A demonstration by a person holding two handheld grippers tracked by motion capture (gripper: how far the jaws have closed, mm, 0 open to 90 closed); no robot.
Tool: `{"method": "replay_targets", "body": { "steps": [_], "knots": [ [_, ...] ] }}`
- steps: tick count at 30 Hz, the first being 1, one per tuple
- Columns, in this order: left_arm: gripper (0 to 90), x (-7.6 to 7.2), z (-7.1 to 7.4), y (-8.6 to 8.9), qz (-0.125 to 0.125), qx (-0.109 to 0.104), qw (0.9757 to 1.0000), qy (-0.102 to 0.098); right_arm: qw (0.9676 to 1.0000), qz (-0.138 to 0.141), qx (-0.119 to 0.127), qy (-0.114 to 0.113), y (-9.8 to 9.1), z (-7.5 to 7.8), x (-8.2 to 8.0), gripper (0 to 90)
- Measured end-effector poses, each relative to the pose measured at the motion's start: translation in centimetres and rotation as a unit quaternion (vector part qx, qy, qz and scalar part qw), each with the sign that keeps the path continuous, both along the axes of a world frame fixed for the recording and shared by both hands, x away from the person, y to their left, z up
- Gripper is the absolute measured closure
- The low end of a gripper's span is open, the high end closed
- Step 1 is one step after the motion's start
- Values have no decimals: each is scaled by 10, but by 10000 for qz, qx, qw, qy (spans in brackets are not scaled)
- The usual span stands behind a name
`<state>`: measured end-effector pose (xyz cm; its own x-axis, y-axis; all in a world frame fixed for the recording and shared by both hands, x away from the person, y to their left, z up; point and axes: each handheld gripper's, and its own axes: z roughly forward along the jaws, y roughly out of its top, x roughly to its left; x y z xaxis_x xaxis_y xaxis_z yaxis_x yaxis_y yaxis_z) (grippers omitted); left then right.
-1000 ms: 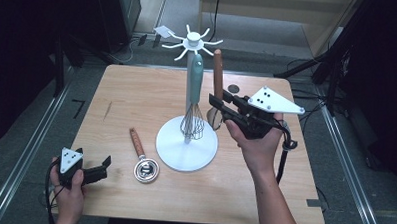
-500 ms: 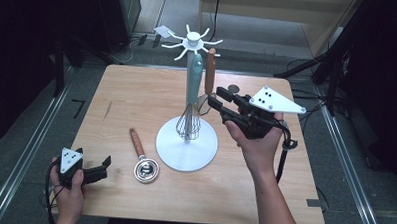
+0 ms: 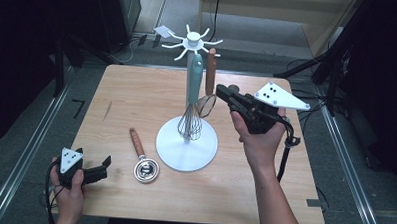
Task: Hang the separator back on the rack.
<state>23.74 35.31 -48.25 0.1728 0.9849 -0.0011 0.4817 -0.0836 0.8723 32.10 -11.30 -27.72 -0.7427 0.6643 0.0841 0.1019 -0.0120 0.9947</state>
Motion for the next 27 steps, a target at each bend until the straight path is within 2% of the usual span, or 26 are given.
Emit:
{"method": "replay_targets", "body": {
  "steps": [7, 13, 27],
  "knots": [
    [0, 0, 0, 0, -4, 5, 10000, 5, 9999, -120, -80, -81, 7, 7, 11, 900],
    [0, 0, 0, 0, -7, -7, 10000, 10, 9997, -125, 41, -216, 8, 12, 20, 900],
    [0, 0, 0, 0, -10, 10, 10000, 8, 9991, 199, 16, -385, 11, 16, 9, 900]
  ]
}}
